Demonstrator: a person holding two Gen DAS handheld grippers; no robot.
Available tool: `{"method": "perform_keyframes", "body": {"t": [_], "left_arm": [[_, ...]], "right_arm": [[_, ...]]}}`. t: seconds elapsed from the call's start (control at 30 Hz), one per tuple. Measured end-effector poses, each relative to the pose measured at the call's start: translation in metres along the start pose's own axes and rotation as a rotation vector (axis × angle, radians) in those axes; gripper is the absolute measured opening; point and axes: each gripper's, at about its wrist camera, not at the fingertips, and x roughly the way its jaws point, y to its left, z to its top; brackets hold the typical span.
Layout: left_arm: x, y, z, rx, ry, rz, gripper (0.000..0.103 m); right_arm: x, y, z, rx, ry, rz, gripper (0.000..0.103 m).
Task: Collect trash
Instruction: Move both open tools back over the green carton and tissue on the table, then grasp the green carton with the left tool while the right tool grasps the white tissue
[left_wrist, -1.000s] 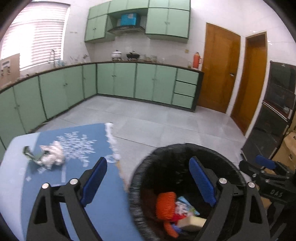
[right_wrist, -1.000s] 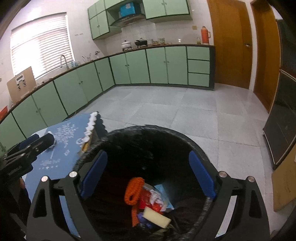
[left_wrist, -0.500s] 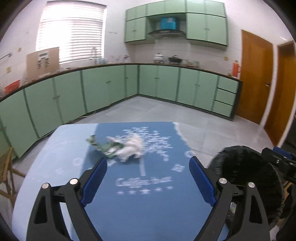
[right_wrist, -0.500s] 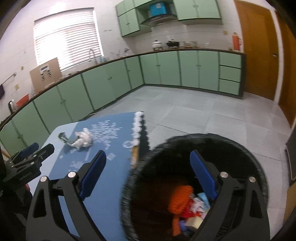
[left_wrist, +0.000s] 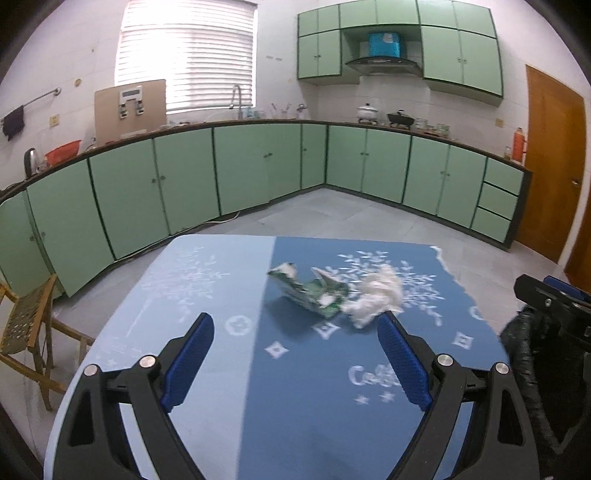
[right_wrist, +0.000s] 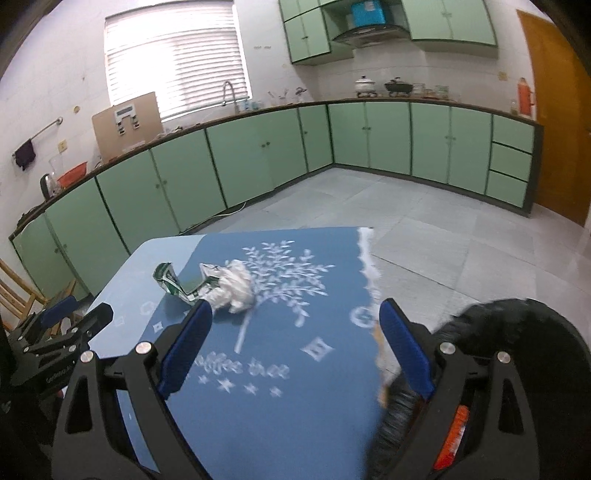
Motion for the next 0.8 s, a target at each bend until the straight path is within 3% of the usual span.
{"method": "perform_keyframes", "body": {"t": [0.27, 0.53, 0.8], "left_arm": [[0.038, 0.029, 0.000, -0.037, 0.024, 0.043, 0.088], [0.062, 0.043, -0.002, -0.061, 0.040, 0.057, 0.088], [0.079, 0.048, -0.005, -0.061, 0.058, 0.063, 0.088]], "right_arm": [[0.069, 0.039, 0.008, -0.039, 0.042, 0.037, 0.089], [0.129, 0.054, 0.005, -0.061, 0.109, 0.012, 0.086], [0.160, 0.060, 0.002, -0.068, 0.155, -0.004, 0.078]]}}
